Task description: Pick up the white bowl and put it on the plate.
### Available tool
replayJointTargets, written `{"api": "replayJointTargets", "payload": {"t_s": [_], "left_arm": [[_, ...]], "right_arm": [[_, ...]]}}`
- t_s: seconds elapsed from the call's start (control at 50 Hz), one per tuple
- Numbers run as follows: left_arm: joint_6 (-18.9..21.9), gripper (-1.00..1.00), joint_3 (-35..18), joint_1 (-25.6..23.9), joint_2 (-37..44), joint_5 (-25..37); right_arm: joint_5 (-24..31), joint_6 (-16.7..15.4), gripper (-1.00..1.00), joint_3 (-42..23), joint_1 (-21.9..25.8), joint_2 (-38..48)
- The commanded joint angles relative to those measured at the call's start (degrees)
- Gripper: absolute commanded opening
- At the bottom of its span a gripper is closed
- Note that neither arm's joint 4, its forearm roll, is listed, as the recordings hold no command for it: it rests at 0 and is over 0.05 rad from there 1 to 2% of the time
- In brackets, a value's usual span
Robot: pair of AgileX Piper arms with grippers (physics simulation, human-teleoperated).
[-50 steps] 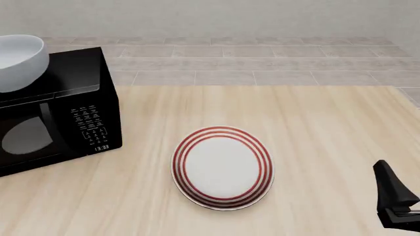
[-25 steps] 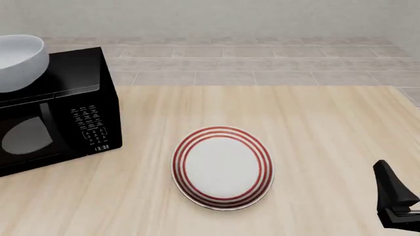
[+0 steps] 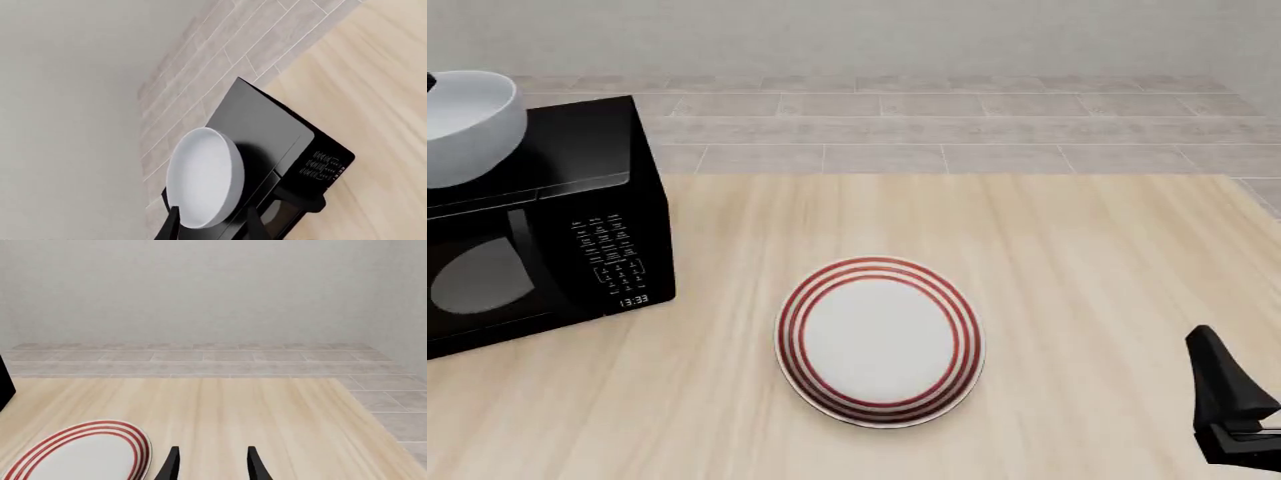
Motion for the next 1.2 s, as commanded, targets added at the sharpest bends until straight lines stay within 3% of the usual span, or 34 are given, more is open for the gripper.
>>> {"api": "replayJointTargets", "payload": {"t_s": [0.02,0.44,1.2], "left_arm": [[-0.4,1.00,2.7,0.8,1.3,-2.5],[-1.2,1.00,5.9,1.6,3.7,-6.8],[2.3,1.00,9.6,5.9,9.5,-14.3]], "right_arm": [[0.2,-0.1,1.00,0.0,-0.1,-0.3],[0.2,-0.1,1.00,0.0,-0.1,-0.2],[0.2,-0.1,1.00,0.0,-0.1,-0.3]]}}
